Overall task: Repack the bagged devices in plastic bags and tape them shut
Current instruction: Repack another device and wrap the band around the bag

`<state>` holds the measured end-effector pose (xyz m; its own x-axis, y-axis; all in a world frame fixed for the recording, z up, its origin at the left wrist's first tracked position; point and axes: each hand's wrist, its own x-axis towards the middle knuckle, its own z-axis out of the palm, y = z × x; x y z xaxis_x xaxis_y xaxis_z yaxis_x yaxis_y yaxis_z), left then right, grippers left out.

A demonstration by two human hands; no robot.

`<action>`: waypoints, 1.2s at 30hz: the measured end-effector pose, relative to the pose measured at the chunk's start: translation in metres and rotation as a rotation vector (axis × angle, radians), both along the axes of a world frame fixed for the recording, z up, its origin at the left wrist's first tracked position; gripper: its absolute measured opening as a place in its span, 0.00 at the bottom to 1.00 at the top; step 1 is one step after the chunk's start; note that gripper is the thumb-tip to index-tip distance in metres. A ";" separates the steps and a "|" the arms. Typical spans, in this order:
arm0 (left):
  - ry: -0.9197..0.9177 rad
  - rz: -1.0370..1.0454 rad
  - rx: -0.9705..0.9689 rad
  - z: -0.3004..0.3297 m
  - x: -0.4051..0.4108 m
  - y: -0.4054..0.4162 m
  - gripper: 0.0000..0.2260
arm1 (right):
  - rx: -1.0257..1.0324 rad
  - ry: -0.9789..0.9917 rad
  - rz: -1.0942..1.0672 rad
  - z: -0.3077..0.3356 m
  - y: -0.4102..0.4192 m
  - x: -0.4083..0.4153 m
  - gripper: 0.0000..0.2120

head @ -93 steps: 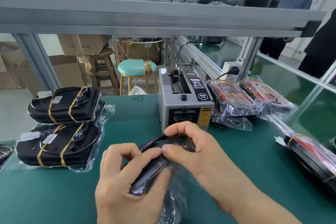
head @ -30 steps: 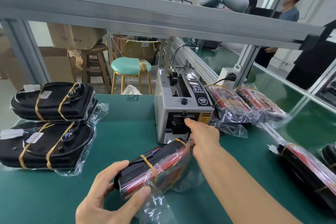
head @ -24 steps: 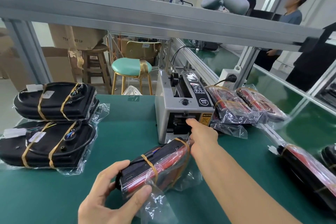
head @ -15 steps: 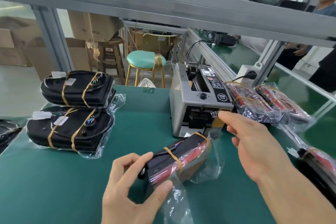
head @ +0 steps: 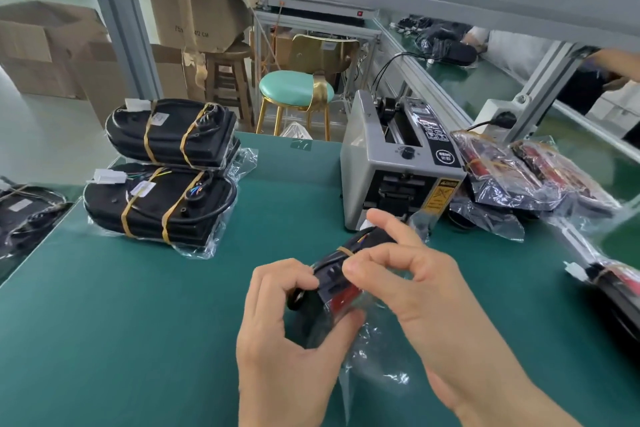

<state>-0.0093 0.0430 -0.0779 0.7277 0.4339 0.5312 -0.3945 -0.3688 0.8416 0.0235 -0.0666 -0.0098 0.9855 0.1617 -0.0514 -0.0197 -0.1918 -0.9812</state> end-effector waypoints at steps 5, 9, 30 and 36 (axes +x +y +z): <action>-0.025 0.013 0.020 -0.001 -0.001 -0.004 0.17 | 0.004 0.008 -0.012 -0.001 -0.004 0.000 0.05; -0.055 0.026 0.043 -0.001 0.001 -0.006 0.18 | -0.012 0.021 -0.020 -0.002 -0.004 -0.001 0.04; -0.084 0.022 0.050 -0.002 0.004 -0.006 0.17 | -0.091 0.010 0.042 -0.006 -0.011 0.001 0.02; -0.097 0.025 0.062 -0.002 0.004 -0.007 0.17 | -0.093 0.003 0.033 -0.006 -0.010 0.001 0.02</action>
<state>-0.0051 0.0365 -0.0796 0.6613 0.4152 0.6247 -0.4627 -0.4297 0.7754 0.0240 -0.0767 -0.0154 0.9796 0.1881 -0.0710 -0.0152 -0.2826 -0.9591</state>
